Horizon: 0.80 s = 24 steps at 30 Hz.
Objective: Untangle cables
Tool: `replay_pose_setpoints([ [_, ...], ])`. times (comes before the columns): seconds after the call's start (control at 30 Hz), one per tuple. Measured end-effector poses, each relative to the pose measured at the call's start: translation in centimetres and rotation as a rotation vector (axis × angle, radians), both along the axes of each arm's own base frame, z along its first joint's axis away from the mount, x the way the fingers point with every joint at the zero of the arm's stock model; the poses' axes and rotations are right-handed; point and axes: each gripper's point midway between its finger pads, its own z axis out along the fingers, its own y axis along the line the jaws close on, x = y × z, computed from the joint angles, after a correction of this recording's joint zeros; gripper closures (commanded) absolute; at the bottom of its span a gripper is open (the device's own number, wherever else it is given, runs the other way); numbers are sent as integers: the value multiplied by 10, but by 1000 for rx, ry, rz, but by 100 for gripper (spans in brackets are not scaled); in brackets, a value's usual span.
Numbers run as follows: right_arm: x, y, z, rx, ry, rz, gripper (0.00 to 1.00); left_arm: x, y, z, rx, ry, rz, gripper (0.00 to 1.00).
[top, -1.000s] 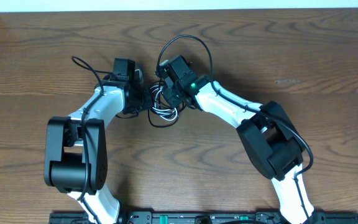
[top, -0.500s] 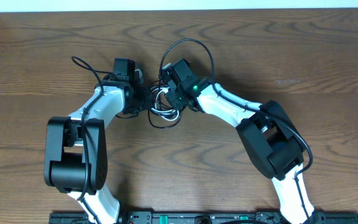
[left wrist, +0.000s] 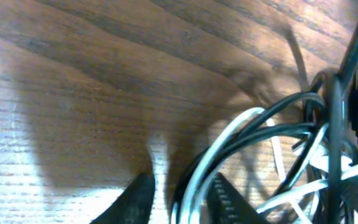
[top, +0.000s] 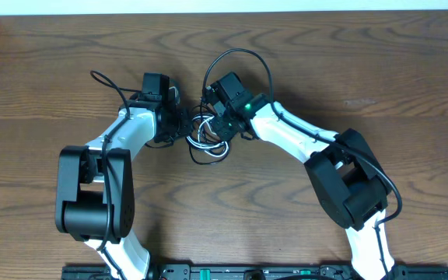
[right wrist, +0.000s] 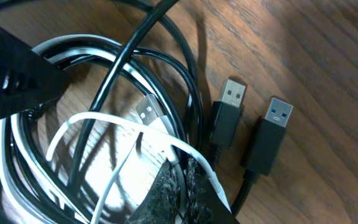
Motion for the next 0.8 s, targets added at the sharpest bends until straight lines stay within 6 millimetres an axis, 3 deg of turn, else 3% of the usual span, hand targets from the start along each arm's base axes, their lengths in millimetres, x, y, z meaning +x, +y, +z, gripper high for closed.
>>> replay_pose_setpoints([
  [0.2,0,-1,0,2,2,-1,98,-25,11,5,14,141,13,54],
  [0.4,1,-1,0,2,1,-1,99,-19,28,23,-29,138,72,48],
  [0.8,0,1,0,9,7,4,99,-19,-15,33,-136,111,-25,48],
])
